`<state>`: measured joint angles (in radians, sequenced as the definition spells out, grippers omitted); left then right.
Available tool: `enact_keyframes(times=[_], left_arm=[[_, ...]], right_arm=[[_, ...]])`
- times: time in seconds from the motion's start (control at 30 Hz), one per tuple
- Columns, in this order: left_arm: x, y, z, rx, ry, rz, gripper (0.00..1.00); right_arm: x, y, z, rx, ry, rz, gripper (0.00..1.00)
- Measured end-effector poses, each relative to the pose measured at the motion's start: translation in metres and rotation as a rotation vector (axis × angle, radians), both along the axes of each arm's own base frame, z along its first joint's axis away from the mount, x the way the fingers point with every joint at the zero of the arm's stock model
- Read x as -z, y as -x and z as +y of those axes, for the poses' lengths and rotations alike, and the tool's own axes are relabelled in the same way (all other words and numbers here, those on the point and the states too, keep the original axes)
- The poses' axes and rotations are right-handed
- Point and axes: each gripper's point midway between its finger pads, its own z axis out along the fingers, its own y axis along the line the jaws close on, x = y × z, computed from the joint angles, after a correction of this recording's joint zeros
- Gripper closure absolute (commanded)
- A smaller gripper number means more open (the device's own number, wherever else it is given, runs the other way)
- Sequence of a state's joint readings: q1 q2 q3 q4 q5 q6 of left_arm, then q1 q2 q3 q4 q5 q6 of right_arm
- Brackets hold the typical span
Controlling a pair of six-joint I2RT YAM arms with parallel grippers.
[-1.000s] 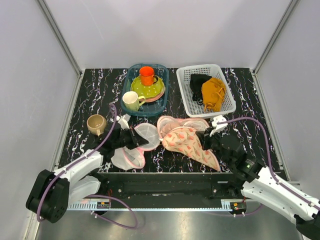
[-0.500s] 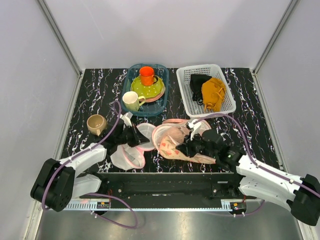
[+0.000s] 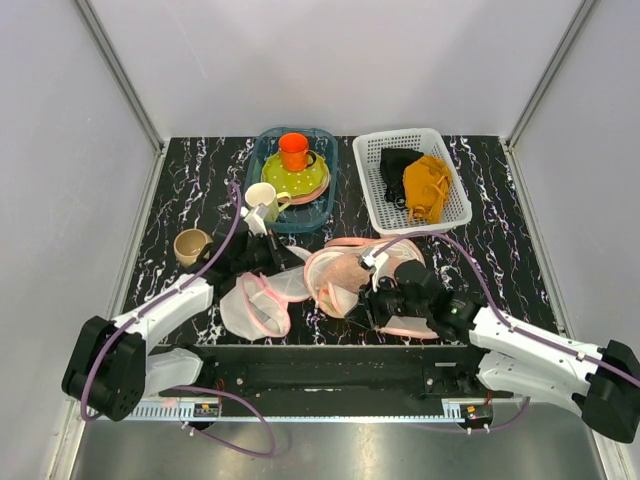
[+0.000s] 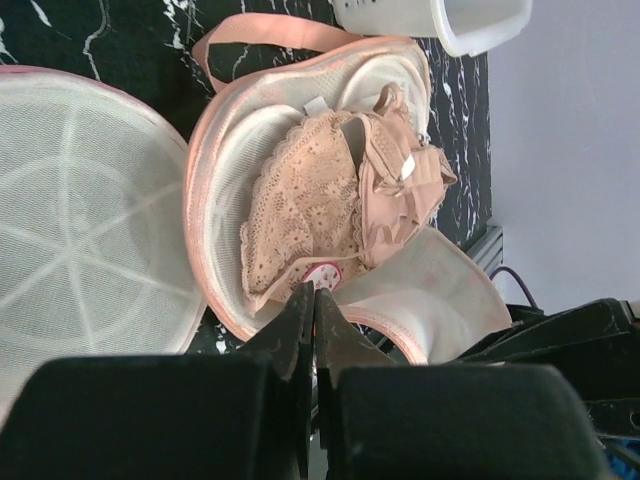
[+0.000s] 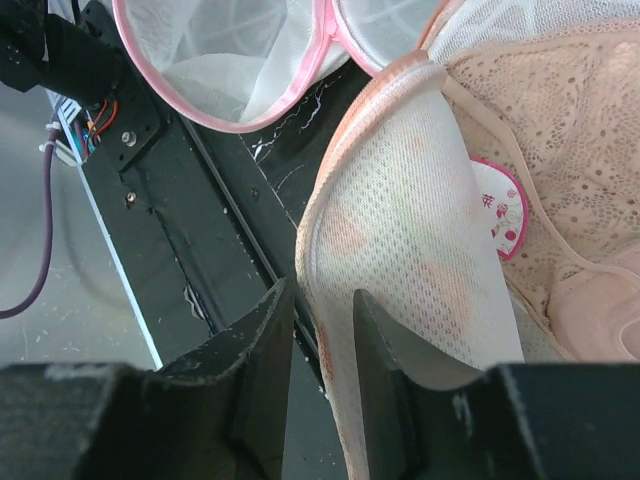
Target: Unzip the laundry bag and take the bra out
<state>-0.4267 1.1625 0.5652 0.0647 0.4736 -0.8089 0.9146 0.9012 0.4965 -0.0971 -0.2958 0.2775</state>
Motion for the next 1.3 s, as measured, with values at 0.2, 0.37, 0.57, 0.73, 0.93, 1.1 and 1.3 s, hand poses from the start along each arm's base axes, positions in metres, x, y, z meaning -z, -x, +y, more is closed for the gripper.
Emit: enact_keyframes(times=[0.2,0.37,0.57,0.73,0.93,1.1,1.3], left_arm=[[-0.004,0.007,-0.011,0.050,0.017,-0.004,0.66],[-0.006,0.018,-0.045,0.160,0.038,-0.008,0.62],[0.011,0.044,-0.083,0.317,0.073,0.044,0.67],[0.013,0.058,-0.082,0.368,0.105,0.052,0.67],[0.011,0.087,-0.074,0.458,0.109,0.021,0.67],[0.029,0.106,-0.068,0.505,0.076,0.053,0.68],[0.041,0.114,-0.063,0.509,0.039,0.087,0.69]], right_arm=[[-0.003,0.001,0.001,-0.021,0.091,0.060,0.57],[-0.003,-0.003,0.000,-0.015,0.173,0.091,0.57],[-0.011,-0.014,-0.009,0.048,0.189,0.033,0.45],[-0.033,-0.033,-0.022,0.192,0.151,-0.050,0.32],[-0.044,-0.076,-0.052,0.495,0.167,-0.107,0.31],[-0.021,-0.131,-0.092,0.776,0.221,-0.020,0.20],[0.034,-0.159,-0.092,0.825,0.354,0.051,0.08]])
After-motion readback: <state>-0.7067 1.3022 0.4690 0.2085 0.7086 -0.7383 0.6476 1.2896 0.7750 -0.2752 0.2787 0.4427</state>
